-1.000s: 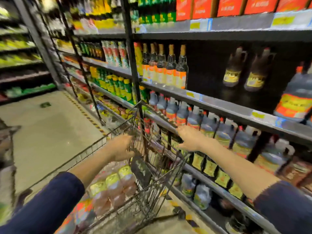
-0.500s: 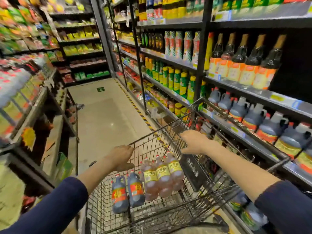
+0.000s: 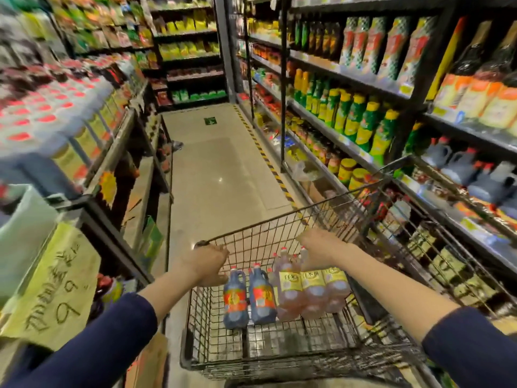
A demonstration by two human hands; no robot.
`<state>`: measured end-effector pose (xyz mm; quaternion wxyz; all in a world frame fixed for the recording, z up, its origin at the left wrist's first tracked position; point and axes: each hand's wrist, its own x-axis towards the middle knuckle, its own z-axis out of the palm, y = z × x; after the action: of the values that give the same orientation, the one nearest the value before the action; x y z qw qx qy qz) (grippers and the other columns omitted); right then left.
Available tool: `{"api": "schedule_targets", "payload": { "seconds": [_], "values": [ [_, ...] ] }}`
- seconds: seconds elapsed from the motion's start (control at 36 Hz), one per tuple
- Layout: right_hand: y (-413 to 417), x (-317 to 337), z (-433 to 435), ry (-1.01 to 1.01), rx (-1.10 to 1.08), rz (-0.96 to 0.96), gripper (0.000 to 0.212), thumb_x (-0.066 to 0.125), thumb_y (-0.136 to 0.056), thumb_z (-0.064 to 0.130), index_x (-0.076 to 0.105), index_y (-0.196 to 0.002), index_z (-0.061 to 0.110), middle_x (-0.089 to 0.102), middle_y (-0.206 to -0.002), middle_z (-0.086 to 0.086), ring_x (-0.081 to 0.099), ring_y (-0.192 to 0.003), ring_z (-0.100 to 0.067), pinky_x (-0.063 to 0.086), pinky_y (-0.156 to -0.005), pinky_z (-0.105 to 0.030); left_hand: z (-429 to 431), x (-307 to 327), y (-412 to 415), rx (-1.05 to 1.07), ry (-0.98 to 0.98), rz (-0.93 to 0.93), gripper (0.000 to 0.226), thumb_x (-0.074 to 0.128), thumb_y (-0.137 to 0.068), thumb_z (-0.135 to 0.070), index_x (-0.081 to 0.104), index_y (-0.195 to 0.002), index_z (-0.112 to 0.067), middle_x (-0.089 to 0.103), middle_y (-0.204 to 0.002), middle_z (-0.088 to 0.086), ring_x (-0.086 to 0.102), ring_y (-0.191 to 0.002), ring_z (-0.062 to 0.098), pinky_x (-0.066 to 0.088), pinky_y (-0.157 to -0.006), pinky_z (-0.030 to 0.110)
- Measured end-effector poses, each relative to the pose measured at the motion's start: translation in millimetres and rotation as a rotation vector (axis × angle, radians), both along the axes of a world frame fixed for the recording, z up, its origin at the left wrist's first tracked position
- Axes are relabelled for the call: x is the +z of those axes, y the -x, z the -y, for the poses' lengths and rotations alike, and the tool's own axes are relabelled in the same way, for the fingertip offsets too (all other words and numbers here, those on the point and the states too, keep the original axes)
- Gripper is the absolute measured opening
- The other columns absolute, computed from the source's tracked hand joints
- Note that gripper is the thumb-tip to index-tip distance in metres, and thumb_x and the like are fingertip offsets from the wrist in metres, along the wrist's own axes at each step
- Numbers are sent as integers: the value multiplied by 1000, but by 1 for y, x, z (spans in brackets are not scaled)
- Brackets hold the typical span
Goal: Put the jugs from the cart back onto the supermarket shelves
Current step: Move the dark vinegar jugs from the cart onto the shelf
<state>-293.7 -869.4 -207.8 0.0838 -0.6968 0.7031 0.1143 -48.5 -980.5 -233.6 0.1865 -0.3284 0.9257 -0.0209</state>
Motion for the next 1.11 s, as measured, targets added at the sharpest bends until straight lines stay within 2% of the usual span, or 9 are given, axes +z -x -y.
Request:
{"api": "schedule_targets", "payload": {
  "seconds": [0.08, 0.28, 0.47, 0.56, 0.67, 0.83, 0.94, 1.03, 1.11],
  "values": [
    [-10, -10, 14, -37, 47, 28, 46, 60, -80, 40, 56, -108, 4, 59, -111, -13, 56, -107, -31, 43, -78, -33, -2, -9, -7, 46, -40, 0, 61, 50, -90, -50, 44, -132, -7, 52, -133, 11, 51, -120, 25, 44, -100, 34],
    [-19, -40, 48, -114, 152, 94, 50, 65, -75, 43, 59, -110, 7, 59, -110, -12, 56, -106, -29, 47, -86, -35, 8, -35, -14, 131, -82, 26, 63, 51, -91, -48, 40, -138, -7, 46, -140, 12, 46, -127, 25, 40, -105, 35],
    [-13, -68, 83, -234, 261, 99, 50, 65, -79, 45, 57, -114, 9, 55, -115, -11, 52, -110, -28, 39, -82, -33, 31, -68, -12, 258, -173, 87, 68, 52, -87, -51, 40, -137, -7, 47, -140, 12, 47, -127, 28, 40, -106, 44],
    [-6, -83, 100, -281, 304, 114, 47, 65, -74, 52, 63, -102, 14, 58, -106, -9, 56, -103, -28, 45, -88, -38, 34, -81, -5, 334, -257, 88, 69, 52, -90, -50, 36, -140, -5, 42, -145, 16, 43, -131, 29, 39, -106, 40],
    [4, -97, 119, -321, 355, 105, 47, 64, -74, 54, 63, -101, 17, 57, -108, -7, 56, -101, -28, 49, -86, -43, 34, -101, -1, 442, -352, 79, 68, 50, -92, -48, 36, -141, -4, 42, -144, 17, 44, -130, 30, 39, -104, 37],
    [5, -121, 135, -394, 349, 164, 46, 64, -80, 41, 57, -108, 5, 53, -113, -13, 52, -104, -29, 46, -86, -37, 33, -127, 3, 568, -401, 47, 64, 53, -92, -46, 38, -137, -3, 50, -136, 16, 50, -123, 29, 43, -94, 35],
    [1, -135, 140, -383, 372, 180, 45, 62, -81, 45, 58, -104, 7, 56, -109, -12, 55, -99, -30, 46, -85, -41, 34, -145, 1, 614, -424, -1, 69, 53, -88, -52, 41, -136, -3, 49, -138, 16, 50, -124, 30, 44, -99, 39],
    [-4, -146, 140, -405, 384, 262, 45, 60, -85, 42, 54, -112, 7, 56, -112, -14, 53, -105, -30, 42, -88, -38, 33, -156, 3, 644, -437, -21, 65, 56, -88, -49, 41, -135, -7, 48, -138, 13, 48, -125, 28, 43, -101, 38],
    [-8, -160, 141, -459, 320, 333, 52, 63, -81, 41, 51, -118, 6, 53, -119, -16, 51, -109, -31, 45, -91, -41, 35, -169, 3, 677, -459, -61, 66, 57, -88, -45, 37, -139, -7, 46, -141, 12, 45, -128, 27, 40, -103, 36]
  ]
}}
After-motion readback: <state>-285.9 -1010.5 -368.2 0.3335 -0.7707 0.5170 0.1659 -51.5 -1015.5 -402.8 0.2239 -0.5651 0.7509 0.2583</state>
